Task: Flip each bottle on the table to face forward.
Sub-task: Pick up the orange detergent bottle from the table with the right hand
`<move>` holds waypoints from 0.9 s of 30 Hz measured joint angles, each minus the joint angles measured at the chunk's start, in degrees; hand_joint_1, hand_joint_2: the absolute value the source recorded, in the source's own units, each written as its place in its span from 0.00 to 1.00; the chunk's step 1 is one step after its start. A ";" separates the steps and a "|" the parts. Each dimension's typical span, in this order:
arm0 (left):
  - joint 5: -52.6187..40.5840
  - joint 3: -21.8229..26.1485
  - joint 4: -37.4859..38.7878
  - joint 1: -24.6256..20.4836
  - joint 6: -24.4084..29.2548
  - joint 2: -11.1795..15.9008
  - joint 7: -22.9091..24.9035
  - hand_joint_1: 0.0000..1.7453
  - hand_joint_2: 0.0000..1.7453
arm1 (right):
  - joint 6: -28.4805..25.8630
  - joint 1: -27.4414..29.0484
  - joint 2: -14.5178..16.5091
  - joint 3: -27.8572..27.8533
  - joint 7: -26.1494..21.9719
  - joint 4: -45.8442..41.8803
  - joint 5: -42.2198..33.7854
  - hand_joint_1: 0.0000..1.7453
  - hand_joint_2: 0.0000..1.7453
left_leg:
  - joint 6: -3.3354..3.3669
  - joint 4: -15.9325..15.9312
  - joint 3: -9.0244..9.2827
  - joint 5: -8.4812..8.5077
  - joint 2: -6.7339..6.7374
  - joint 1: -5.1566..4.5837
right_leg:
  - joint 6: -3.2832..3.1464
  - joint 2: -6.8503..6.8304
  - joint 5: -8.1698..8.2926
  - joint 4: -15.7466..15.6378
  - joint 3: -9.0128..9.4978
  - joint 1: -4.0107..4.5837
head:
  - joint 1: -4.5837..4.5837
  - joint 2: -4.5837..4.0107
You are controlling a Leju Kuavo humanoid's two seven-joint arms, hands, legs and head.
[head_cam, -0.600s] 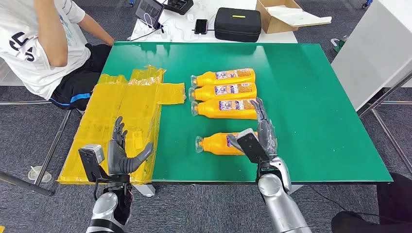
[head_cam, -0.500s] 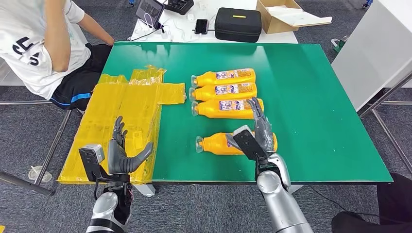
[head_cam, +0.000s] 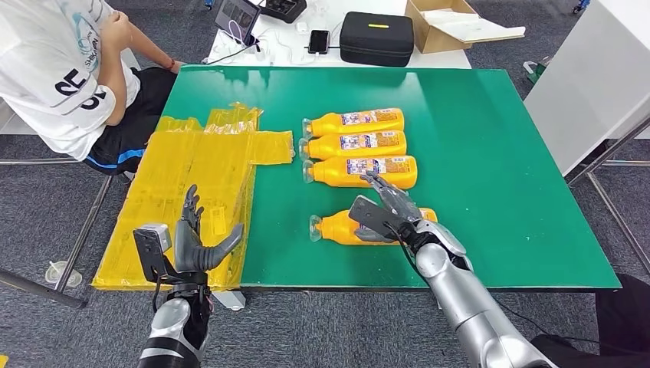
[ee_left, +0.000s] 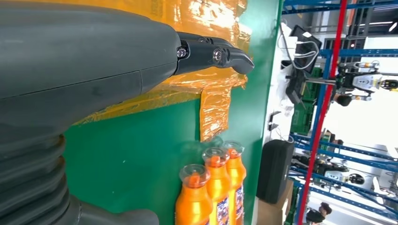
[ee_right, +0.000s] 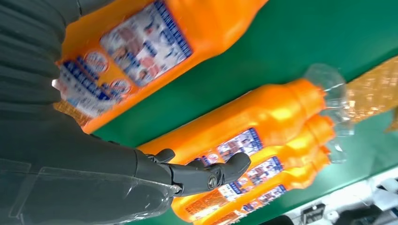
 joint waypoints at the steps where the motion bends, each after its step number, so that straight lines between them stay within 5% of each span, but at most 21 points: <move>1: -0.01 0.07 0.25 -0.14 -0.01 0.00 -0.01 0.00 1.00 | 0.06 -0.36 -0.35 0.42 0.02 0.50 -0.02 0.00 1.00 | 0.00 0.00 0.00 0.00 0.00 0.00 | 0.00 0.00 0.00 0.00 0.00 0.00 | 0.00 0.00; 27: -1.30 1.05 4.21 -2.62 0.56 0.74 0.26 0.00 1.00 | 4.72 -3.31 -5.83 7.39 -0.07 5.38 -4.22 0.00 1.00 | 0.00 0.00 0.00 0.00 -0.01 0.01 | 0.01 -0.02 -0.01 0.00 0.00 0.01 | -0.01 -0.01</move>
